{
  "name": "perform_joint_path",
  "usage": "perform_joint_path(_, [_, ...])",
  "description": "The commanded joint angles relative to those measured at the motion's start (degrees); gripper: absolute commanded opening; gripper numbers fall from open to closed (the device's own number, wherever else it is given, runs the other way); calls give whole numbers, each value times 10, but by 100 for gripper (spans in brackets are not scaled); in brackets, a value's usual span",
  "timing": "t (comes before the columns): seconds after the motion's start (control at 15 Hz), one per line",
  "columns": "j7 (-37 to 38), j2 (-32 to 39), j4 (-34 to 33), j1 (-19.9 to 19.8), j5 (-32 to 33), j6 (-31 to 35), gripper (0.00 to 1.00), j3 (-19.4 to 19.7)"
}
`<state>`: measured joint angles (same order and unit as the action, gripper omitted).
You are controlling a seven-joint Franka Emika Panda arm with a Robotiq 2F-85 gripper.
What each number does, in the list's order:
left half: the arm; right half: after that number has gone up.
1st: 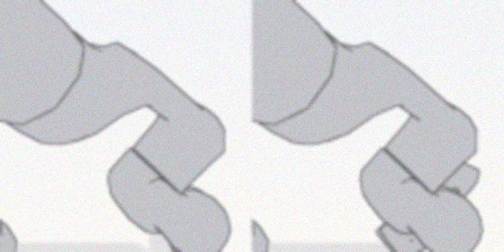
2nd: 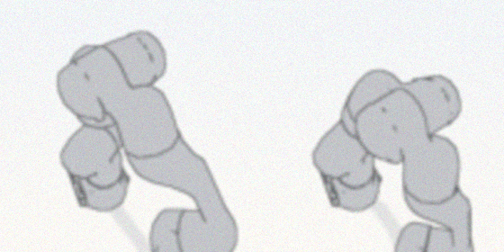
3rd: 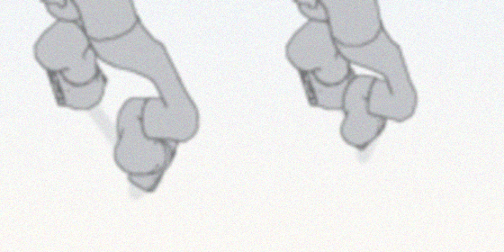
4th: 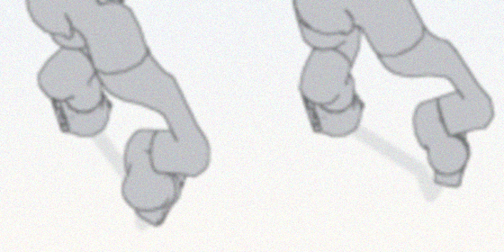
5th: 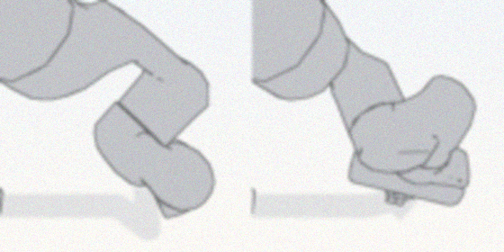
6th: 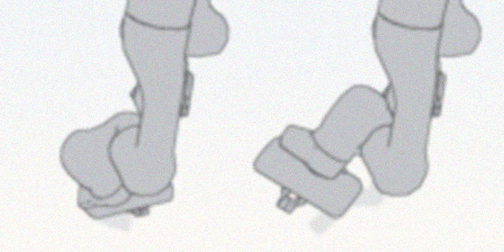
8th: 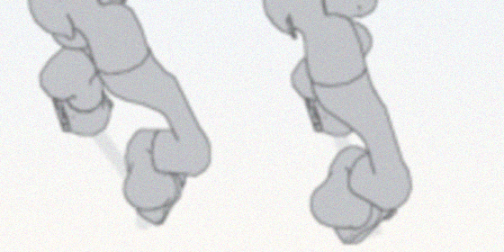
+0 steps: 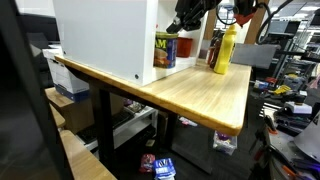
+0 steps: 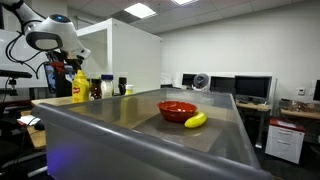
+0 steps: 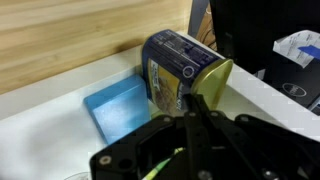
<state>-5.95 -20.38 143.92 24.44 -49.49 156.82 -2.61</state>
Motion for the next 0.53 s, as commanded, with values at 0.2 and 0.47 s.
perform_joint_path(0.2, [62,-71,20,-56,19,-89,1,-43])
perform_joint_path(0.47, [93,-92,29,-76,14,-118,1,-50])
